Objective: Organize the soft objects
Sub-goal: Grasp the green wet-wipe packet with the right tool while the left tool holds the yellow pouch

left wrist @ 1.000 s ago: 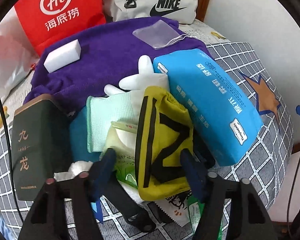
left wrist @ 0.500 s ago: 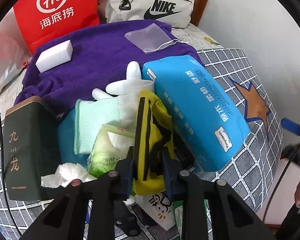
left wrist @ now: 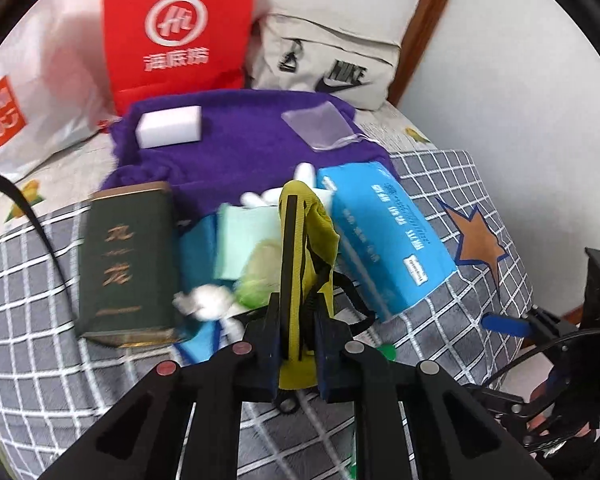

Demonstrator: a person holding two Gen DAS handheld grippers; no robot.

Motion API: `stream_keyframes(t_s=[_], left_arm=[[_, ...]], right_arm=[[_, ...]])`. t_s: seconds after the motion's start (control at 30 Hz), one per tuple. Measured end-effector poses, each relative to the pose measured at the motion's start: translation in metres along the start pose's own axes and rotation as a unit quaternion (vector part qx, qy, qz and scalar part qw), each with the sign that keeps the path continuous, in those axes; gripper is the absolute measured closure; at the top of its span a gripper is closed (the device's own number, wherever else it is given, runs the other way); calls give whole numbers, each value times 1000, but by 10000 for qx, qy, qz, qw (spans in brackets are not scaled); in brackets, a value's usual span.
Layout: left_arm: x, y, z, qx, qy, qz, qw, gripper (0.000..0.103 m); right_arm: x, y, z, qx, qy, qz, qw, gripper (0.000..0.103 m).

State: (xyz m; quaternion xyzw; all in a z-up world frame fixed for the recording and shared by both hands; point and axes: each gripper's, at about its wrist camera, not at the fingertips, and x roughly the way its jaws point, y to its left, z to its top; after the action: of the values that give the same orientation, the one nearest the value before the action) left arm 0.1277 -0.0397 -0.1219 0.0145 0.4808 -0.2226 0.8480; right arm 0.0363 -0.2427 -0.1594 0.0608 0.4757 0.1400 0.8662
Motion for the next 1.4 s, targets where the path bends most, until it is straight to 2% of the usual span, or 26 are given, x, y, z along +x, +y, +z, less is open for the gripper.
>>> stream_keyframes(t_s=[0.33,0.5,0.7,0.83,0.9,0.93,1.0,1.07,1.13,1.23,1.33,1.4], left_arm=[[-32,41,-26,-379,-250,217,9987,90],[-42,58,-33,-527,-349,181,9978,90],[-52,76,-44,-671,-446,82,9967,90],[-58,81,-48,-694,-521,25,9962,90],[-60,82,-49,-693,-552,-10,9961,90],[-61,83,-50,-697,-568,-23,9959,90],[-62,84,-51,-712,-610,-64,9956,90],[-61,85,-51,-725,-631,-112,9953,90],[-59,85,-51,-741,-616,-150,9952,90],[-55,83,-50,-741,-584,-220,9953,90],[-50,80,-49,-735,-521,-268,9956,90],[-48,76,-48,-699,-493,-255,9960,90]], right_arm=[[42,38,-10,262,481,-125,9984,13],[58,53,-16,542,607,-314,9962,13],[78,71,-24,725,733,-762,9917,13],[84,83,-29,634,460,-1309,9883,13],[86,89,-33,354,351,-1433,9884,22],[83,89,-34,183,316,-1333,9904,26],[79,84,-34,-16,372,-1249,9915,44],[70,67,-33,14,480,-1140,9923,46],[63,45,-33,244,616,-1168,9909,46],[55,18,-33,593,682,-1165,9891,40],[55,10,-35,730,623,-1036,9900,33],[57,17,-37,668,678,-1179,9885,23]])
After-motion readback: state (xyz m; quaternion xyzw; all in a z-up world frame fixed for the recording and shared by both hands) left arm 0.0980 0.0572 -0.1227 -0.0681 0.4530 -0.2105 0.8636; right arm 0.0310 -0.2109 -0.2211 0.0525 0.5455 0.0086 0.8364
